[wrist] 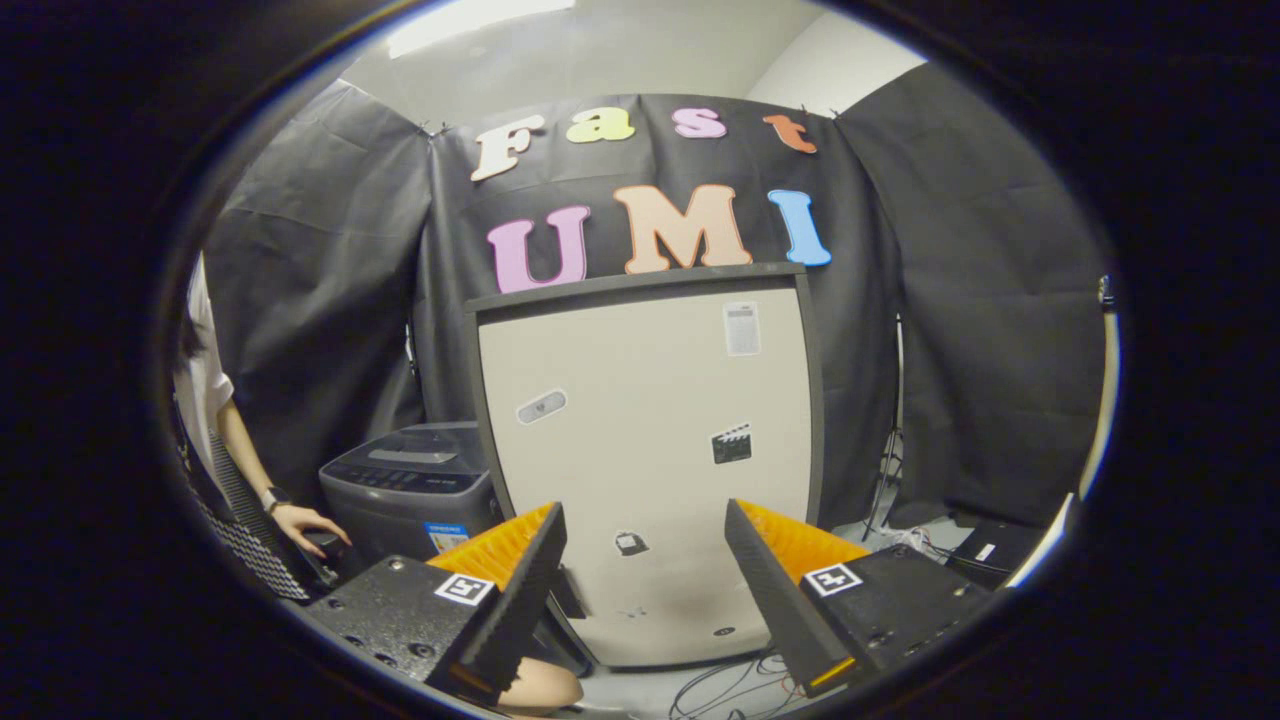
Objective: Put the clothes into the washing machine and then close the washing machine lid.
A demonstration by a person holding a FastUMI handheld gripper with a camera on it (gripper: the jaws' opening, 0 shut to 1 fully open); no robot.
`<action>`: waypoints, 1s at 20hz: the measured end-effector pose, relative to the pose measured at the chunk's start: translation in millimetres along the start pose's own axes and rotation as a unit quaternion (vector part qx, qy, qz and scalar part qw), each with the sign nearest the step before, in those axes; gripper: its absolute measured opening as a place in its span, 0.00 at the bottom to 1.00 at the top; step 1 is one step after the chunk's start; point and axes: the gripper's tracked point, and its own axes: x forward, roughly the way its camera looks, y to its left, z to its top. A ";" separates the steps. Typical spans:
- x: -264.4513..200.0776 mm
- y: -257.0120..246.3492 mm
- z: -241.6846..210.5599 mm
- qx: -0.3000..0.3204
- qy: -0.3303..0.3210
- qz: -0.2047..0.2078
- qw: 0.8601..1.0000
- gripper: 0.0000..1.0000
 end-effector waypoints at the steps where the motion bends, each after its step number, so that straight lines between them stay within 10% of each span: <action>1: -1.1 -0.4 -1.3 -0.001 0.001 0.000 1.000 0.97; 20: -7.0 -0.9 -11.6 0.020 -0.002 0.003 1.000 0.97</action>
